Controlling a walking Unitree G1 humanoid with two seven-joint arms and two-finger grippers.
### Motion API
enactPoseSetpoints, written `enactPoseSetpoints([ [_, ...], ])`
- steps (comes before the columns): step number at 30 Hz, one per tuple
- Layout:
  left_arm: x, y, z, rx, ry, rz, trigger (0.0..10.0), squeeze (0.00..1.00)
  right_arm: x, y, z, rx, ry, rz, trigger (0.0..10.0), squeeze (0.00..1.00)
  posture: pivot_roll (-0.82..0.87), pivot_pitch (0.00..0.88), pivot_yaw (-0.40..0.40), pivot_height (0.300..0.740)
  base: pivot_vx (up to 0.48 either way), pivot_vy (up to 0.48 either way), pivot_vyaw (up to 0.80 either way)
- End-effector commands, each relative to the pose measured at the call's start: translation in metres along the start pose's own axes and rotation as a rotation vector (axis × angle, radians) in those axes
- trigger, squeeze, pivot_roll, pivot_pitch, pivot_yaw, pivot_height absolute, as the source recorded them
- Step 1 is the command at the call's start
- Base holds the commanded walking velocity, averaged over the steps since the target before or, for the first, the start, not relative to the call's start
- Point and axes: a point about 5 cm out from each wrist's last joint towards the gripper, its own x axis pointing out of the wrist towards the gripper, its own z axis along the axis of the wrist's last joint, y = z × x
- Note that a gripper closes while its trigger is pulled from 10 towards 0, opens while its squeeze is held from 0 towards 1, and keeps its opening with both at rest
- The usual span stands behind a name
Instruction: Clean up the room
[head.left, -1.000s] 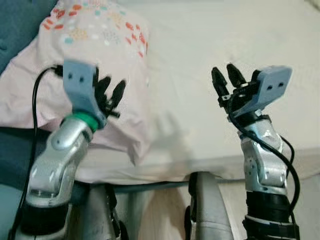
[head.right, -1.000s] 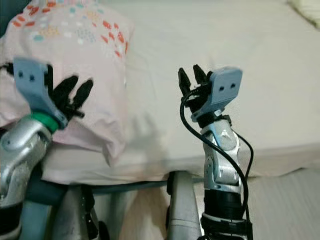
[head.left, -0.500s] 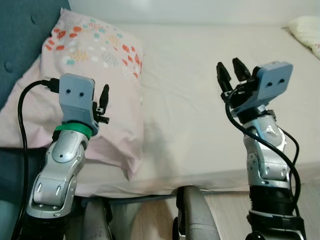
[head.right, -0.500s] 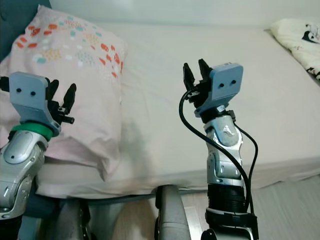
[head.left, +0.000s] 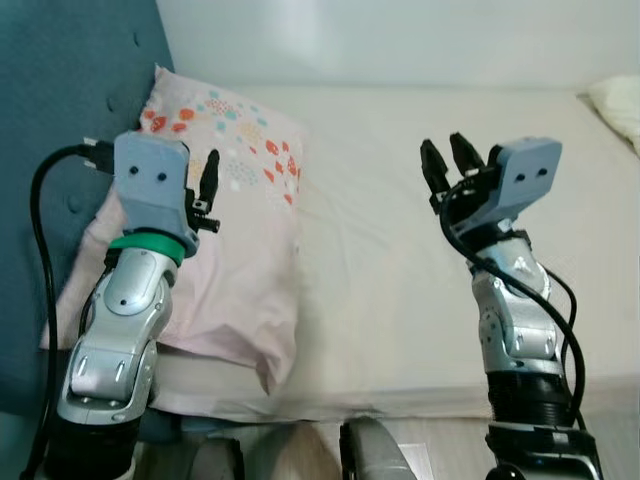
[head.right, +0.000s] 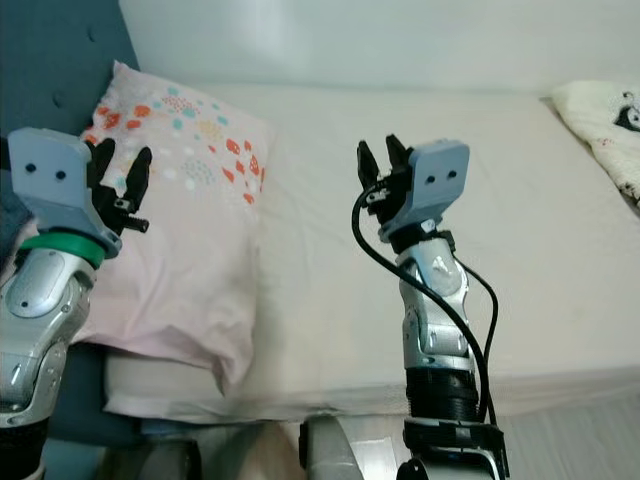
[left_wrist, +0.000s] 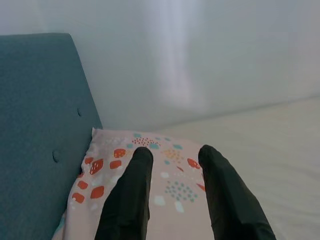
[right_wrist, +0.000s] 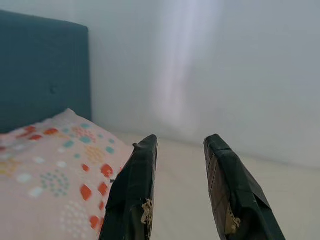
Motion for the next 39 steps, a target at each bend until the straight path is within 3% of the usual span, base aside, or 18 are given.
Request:
enactPoseSetpoints([
  [1,0.0,-0.008,-0.007,-0.022,0.022,-0.034,10.0,0.0,-0.003,-0.003,-0.004,0.005,0.006,-0.015,10.0,0.0,-0.05,0.0,-0.018,0.705,0.0,0.0,0.0],
  [6,0.002,-0.019,-0.015,-0.055,0.049,-0.058,10.0,0.0,-0.005,-0.003,-0.009,0.019,0.032,-0.043,10.0,0.0,-0.06,0.0,-0.011,0.705,0.0,0.0,0.0],
  [11,0.003,-0.025,-0.025,-0.09,0.076,-0.062,10.0,0.0,-0.011,0.002,-0.022,0.092,0.076,-0.081,10.0,0.0,-0.06,0.0,-0.007,0.705,0.0,0.0,0.0],
  [12,0.001,-0.027,-0.034,-0.08,0.095,-0.059,10.0,0.0,-0.02,0.009,-0.035,0.118,0.097,-0.088,10.0,0.0,-0.06,0.0,-0.001,0.705,0.0,0.0,0.0],
  [17,-0.002,-0.028,-0.043,-0.068,0.114,-0.057,10.0,0.0,-0.032,0.014,-0.049,0.103,0.125,-0.092,10.0,0.0,-0.07,0.0,0.003,0.705,0.0,0.0,0.0],
  [24,-0.005,-0.034,-0.052,-0.039,0.125,-0.079,10.0,0.0,-0.039,0.022,-0.052,0.098,0.133,-0.085,10.0,0.0,-0.08,0.0,0.018,0.705,-0.203,0.0,0.0],
  [39,-0.002,-0.036,-0.051,-0.034,0.109,-0.095,10.0,0.0,-0.04,0.022,-0.053,0.097,0.118,-0.104,10.0,0.0,-0.08,0.0,0.033,0.705,-0.336,0.0,0.0],
])
